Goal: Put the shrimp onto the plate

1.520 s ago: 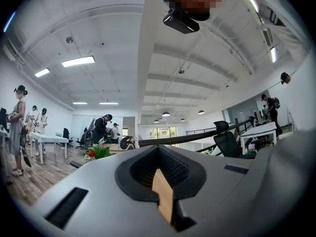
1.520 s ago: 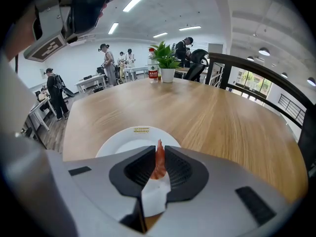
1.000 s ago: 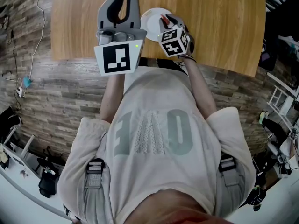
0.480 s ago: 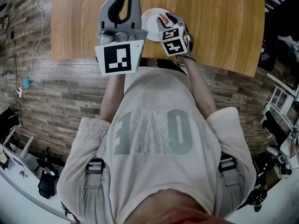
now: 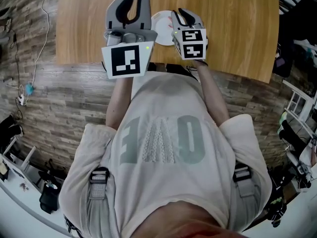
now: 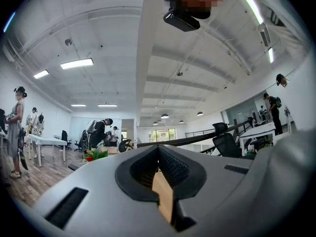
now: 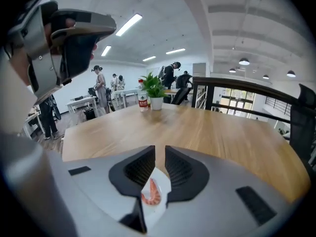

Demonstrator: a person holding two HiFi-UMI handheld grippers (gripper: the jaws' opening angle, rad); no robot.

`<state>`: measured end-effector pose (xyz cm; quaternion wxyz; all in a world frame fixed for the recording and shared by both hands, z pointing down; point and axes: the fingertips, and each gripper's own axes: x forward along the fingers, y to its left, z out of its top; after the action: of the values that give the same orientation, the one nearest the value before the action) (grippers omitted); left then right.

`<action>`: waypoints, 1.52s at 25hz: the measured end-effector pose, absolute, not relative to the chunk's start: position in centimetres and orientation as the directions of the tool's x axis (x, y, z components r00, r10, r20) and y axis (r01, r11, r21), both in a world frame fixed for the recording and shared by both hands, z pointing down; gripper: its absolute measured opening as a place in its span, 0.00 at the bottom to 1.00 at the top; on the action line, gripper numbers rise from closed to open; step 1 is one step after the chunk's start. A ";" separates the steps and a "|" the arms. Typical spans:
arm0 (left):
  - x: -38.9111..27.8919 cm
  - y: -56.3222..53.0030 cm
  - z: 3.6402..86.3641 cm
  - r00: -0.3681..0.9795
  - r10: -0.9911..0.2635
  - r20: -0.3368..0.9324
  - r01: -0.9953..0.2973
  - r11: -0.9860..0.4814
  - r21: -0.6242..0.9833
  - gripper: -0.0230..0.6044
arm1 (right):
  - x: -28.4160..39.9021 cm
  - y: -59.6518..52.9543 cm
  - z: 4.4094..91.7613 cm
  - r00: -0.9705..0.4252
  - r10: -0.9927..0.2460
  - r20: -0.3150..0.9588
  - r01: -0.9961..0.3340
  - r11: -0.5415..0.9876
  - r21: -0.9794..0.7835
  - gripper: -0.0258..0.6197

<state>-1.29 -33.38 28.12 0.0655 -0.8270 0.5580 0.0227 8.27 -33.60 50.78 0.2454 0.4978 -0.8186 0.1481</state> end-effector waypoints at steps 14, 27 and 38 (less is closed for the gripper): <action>-0.7 -33.1 26.0 0.407 -0.898 -0.170 -0.913 -0.395 -0.100 0.05 | 7.8 -34.6 34.2 -0.408 -0.900 0.156 -0.909 0.416 0.027 0.07; -0.1 -32.6 22.6 0.425 -0.872 -0.243 -0.905 -0.412 -0.107 0.05 | 9.2 -32.3 24.3 -0.365 -0.926 -0.097 -0.930 0.357 0.089 0.07; 0.2 -32.4 21.9 0.428 -0.865 -0.262 -0.904 -0.416 -0.103 0.05 | 10.9 -32.1 24.7 -0.341 -0.938 -0.066 -0.939 0.337 0.065 0.07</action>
<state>0.18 -32.42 21.88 0.1147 -0.8371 0.5282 0.0841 10.89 -32.05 24.74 -0.0083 0.5739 -0.8176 -0.0459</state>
